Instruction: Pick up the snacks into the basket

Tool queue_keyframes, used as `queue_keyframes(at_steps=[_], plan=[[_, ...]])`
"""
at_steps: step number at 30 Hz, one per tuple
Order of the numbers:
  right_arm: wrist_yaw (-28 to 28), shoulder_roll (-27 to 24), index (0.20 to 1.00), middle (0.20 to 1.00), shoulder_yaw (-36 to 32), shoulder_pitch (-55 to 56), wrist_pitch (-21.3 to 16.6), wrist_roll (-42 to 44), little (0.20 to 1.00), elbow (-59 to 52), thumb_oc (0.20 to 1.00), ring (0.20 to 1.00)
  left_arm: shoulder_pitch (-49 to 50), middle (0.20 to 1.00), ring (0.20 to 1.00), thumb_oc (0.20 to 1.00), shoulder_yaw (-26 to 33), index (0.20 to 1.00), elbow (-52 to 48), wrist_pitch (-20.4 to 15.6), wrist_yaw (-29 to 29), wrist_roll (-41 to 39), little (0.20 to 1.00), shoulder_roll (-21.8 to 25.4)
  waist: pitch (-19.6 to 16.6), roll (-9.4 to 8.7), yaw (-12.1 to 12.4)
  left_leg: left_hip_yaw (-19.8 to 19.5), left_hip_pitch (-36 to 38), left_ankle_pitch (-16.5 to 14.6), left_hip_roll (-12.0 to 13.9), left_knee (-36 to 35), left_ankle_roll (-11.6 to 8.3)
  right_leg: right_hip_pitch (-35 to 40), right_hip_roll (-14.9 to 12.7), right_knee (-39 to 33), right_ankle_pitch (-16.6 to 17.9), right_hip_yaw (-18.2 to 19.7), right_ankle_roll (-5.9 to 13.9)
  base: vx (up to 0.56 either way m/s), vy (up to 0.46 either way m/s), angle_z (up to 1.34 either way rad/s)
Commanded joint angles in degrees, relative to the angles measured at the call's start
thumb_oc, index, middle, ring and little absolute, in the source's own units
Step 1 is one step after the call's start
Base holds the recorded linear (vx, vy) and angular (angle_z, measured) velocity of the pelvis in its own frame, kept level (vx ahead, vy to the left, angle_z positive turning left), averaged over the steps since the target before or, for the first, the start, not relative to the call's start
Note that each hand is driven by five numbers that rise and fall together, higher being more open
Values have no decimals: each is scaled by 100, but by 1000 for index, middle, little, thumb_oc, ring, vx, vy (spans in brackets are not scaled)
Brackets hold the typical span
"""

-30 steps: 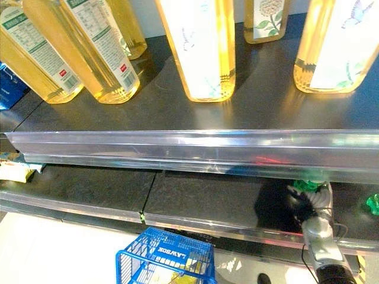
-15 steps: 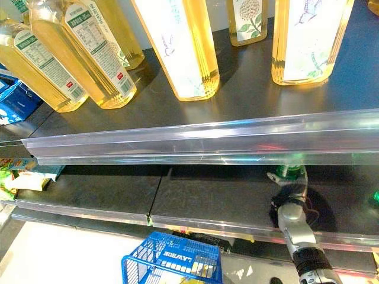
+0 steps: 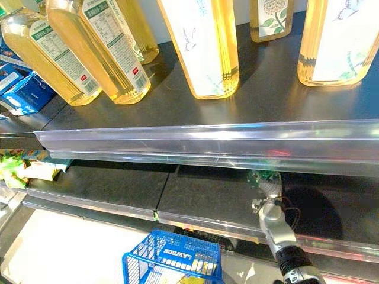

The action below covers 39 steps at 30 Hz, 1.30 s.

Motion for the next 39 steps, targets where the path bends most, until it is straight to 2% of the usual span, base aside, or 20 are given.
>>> queue_keyframes(at_steps=[1,6,10,12,13,16,18,22,23,24,25,30,39], plan=[[17,52,200,200,-155,144,-155,-19,200,-12,200,200,25,200,200,200,-257,200,489,137,235,-22,200,327,-127,-366,214,-38,-270,-74,-406,46,189,-283,-65,28,-119,-112,16,0,0,0],[244,62,200,200,-135,471,-207,-57,200,-326,200,200,3,200,200,200,-167,200,490,122,218,-6,200,323,-128,-416,178,-8,-264,-84,-407,52,191,-279,-62,28,-117,-81,14,0,0,0],[785,-133,200,200,-288,1125,-301,-142,200,-1355,200,200,-60,200,200,200,77,200,506,113,180,31,200,359,-95,-557,76,-3,-260,-84,-383,51,181,-278,-34,28,-120,-78,-3,0,0,0],[871,-131,200,200,-361,1276,-343,-112,200,-1585,200,200,-66,200,200,200,115,200,495,111,179,33,200,367,-91,-582,63,-4,-260,-82,-377,51,176,-282,-27,29,-113,-83,-3,0,0,0],[1073,-171,200,200,-499,1608,-457,-73,200,-2058,200,200,-94,200,200,200,220,200,524,111,167,29,200,373,-80,-663,12,2,-256,-81,-359,47,166,-286,-6,39,-115,-80,-8,0,0,0],[1292,-173,200,200,-619,1919,-535,55,200,-2377,200,200,-117,200,200,200,299,200,554,100,165,23,200,388,-78,-722,-20,12,-245,-85,-336,46,157,-277,8,51,-129,-81,-13,0,-14,1],[1735,-261,200,200,-758,2411,-626,205,200,-2937,200,200,-177,200,200,200,465,200,632,109,106,3,200,397,-83,-813,-101,39,-218,-93,-308,45,143,-268,49,66,-148,-69,-22,0,0,0],[2023,-305,200,200,-865,2789,-670,327,200,-3283,200,200,-178,200,200,200,582,200,668,93,81,-44,200,413,-109,-873,-148,42,-186,-98,-286,47,133,-242,75,83,-174,-66,-37,12,-6,-1],[2434,-352,200,200,-997,3295,-689,519,200,-3628,200,200,-174,200,200,200,779,200,751,86,4,-116,200,443,-180,-961,-226,59,-112,-117,-244,36,118,-182,110,95,-214,-66,-54,41,-20,-3],[2438,-351,200,200,-1003,3310,-684,520,200,-3640,200,200,-168,200,200,200,774,200,751,84,4,-116,200,443,-183,-960,-224,57,-108,-118,-244,35,118,-177,110,94,-216,-68,-54,71,-35,4],[2719,-430,200,200,-1037,3623,-649,500,200,-3876,200,200,-169,200,200,200,906,200,838,95,-53,-156,200,460,-253,-1011,-267,67,-46,-136,-212,30,107,-115,142,106,-258,-81,-60,53,-21,-1],[3330,-622,200,200,-960,4348,-549,331,200,-3998,200,200,-128,200,200,200,1271,200,1051,76,-175,-356,200,513,-480,-1132,-323,64,120,-176,-150,6,71,80,208,110,-351,-126,-75,52,-21,-3],[3888,-1129,200,200,-931,4920,-372,-390,200,-3942,200,200,-100,200,200,200,1548,200,1162,73,-339,-491,200,621,-809,-1281,-368,66,245,-231,-97,2,53,252,268,69,-399,-202,-68,18,-13,0]])
